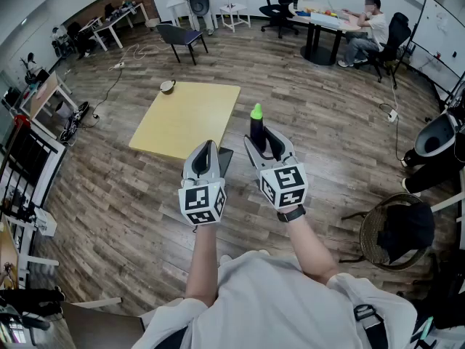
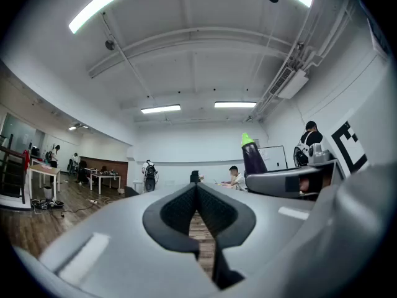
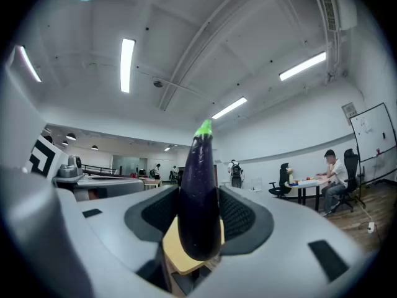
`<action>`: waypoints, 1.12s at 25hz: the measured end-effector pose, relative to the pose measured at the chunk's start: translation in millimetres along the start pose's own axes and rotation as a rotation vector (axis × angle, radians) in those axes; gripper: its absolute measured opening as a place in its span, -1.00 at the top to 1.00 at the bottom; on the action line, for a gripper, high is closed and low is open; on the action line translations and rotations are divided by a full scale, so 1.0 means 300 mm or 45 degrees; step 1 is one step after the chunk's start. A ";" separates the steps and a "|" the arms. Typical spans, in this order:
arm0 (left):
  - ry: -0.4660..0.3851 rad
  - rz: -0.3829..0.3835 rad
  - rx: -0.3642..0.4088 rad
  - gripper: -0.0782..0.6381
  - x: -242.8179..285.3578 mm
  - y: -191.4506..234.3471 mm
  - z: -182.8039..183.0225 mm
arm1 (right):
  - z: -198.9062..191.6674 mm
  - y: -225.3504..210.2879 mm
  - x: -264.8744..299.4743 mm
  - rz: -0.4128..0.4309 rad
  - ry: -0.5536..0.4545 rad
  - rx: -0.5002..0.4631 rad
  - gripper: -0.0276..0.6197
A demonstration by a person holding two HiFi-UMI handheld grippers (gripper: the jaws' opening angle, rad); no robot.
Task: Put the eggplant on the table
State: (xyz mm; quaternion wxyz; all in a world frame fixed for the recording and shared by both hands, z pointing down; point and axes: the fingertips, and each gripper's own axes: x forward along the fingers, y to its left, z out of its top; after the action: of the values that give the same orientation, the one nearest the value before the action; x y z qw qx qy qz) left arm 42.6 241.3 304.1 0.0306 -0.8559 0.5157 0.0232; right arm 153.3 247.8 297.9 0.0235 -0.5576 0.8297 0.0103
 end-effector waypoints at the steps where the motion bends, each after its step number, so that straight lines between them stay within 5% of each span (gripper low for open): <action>1: -0.001 0.005 0.003 0.76 -0.007 -0.007 0.002 | -0.001 0.005 -0.009 0.010 -0.003 0.003 0.30; 15: 0.077 0.106 0.027 0.76 -0.013 0.075 -0.122 | -0.157 0.018 0.072 0.070 0.080 0.081 0.30; 28: 0.063 0.079 0.016 0.76 0.447 0.486 -0.204 | -0.277 -0.097 0.636 0.003 0.182 0.082 0.30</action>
State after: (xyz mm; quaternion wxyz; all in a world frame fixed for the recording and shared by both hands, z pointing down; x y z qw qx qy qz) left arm -23.2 50.6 351.4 0.0227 -0.8395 0.5429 -0.0002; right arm 106.1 56.6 371.6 -0.0179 -0.5549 0.8299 -0.0560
